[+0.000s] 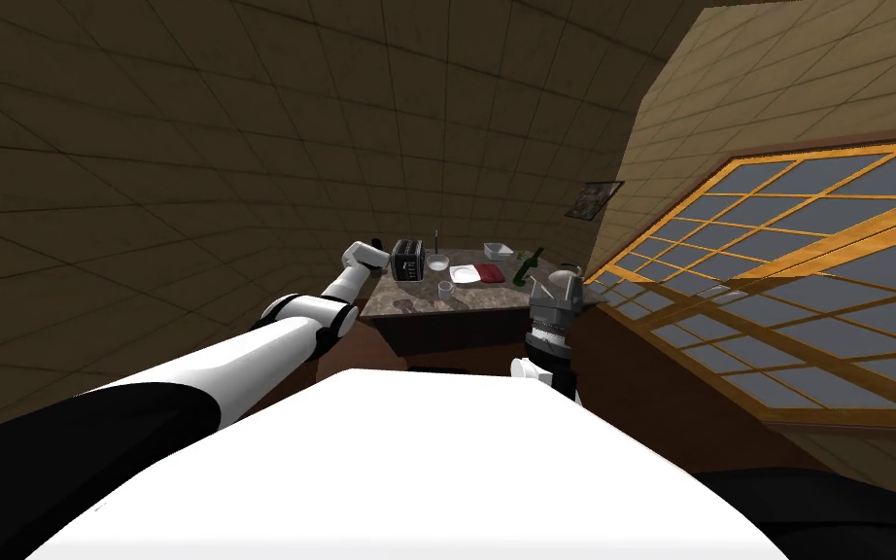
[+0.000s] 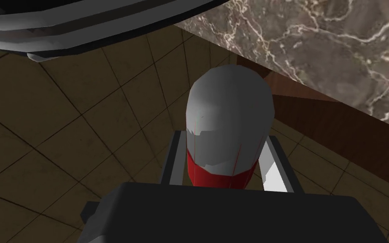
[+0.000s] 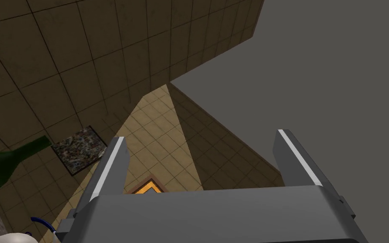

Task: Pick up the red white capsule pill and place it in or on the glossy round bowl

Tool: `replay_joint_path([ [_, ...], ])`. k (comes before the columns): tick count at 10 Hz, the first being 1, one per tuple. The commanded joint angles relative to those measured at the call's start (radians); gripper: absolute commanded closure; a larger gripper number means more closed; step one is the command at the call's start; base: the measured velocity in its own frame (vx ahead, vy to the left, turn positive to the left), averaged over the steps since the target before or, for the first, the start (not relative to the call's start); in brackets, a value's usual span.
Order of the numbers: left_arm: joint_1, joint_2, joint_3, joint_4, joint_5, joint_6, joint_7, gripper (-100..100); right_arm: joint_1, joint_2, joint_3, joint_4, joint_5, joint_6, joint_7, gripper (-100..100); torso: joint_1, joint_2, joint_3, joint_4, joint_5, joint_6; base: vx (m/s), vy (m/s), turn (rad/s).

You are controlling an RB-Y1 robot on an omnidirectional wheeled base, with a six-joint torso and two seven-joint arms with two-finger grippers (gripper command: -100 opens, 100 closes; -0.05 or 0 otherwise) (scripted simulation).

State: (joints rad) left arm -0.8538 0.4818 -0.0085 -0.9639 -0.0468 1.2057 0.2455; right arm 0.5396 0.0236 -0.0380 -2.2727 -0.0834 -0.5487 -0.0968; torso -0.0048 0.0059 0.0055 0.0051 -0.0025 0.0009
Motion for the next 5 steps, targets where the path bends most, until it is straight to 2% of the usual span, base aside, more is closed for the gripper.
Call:
replay_joint_path([
  [1,-0.020,0.042,0.017,0.040,-0.005,-0.045,0.001,100,0.000,0.000,0.000,0.000,0.000,0.000,0.000,0,0.000,0.000,0.000,0.000,0.000,0.000,-0.033,-0.039,-0.321],
  [4,-0.057,0.118,0.056,0.142,-0.008,-0.135,0.000,100,0.000,0.000,0.000,0.000,0.000,0.000,0.000,0,-0.003,0.000,0.000,0.001,-0.001,0.001,-0.016,-0.054,-0.299],
  [5,-0.057,0.118,0.056,0.142,-0.008,-0.135,0.000,100,0.000,0.000,0.000,0.000,0.000,0.000,0.000,0,-0.004,-0.001,0.000,0.001,-0.001,0.003,0.005,-0.043,-0.153],
])
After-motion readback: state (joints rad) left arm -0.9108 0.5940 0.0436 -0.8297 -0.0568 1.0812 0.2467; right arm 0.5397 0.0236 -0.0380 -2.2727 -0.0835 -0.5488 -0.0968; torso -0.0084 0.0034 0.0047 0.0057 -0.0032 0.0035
